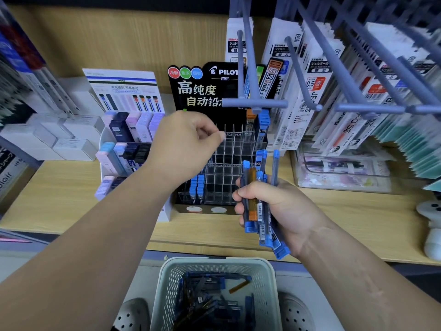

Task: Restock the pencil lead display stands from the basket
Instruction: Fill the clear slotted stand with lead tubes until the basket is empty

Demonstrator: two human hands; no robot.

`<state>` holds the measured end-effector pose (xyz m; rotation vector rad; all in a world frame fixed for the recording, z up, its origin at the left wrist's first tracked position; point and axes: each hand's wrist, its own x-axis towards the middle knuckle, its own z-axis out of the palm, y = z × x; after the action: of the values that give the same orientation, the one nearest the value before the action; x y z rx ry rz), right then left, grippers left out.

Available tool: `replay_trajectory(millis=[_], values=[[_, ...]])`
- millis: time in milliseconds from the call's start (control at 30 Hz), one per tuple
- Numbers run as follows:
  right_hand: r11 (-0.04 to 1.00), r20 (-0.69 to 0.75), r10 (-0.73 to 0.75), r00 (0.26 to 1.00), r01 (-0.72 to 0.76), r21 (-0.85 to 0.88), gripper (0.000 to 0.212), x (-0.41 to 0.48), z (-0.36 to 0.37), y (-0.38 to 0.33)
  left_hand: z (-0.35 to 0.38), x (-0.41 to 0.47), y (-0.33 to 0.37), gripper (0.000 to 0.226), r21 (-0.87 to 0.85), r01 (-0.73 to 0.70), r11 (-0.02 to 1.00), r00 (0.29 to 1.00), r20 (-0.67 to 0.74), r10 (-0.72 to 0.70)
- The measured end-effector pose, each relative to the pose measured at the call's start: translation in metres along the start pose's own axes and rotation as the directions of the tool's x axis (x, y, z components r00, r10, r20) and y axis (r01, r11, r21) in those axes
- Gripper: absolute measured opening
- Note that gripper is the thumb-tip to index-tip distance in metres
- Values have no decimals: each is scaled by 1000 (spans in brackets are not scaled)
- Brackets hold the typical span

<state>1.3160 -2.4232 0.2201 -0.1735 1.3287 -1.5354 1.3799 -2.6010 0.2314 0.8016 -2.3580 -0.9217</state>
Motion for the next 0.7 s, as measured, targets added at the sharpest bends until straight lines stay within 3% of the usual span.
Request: replay_trajectory(millis=[100,200,533,700], values=[[1000,-1,5,1000,-5,-16,21,0,2,0,1,-11,14,15,-271,193,943,948,300,-107],[999,3,4,1000,-4,-32,20,0,4,0,5,-21,16,11,-364,352,862,853,504,-136],[1000,47,-9,999,7,28,6,-1,3,-6,4,-19,11,13,-607,536,587,799,589,-121],[999,35,2,999,-3,50,18,-2,3,-7,1,-15,7,20,-674,533,512,821,558,-120]])
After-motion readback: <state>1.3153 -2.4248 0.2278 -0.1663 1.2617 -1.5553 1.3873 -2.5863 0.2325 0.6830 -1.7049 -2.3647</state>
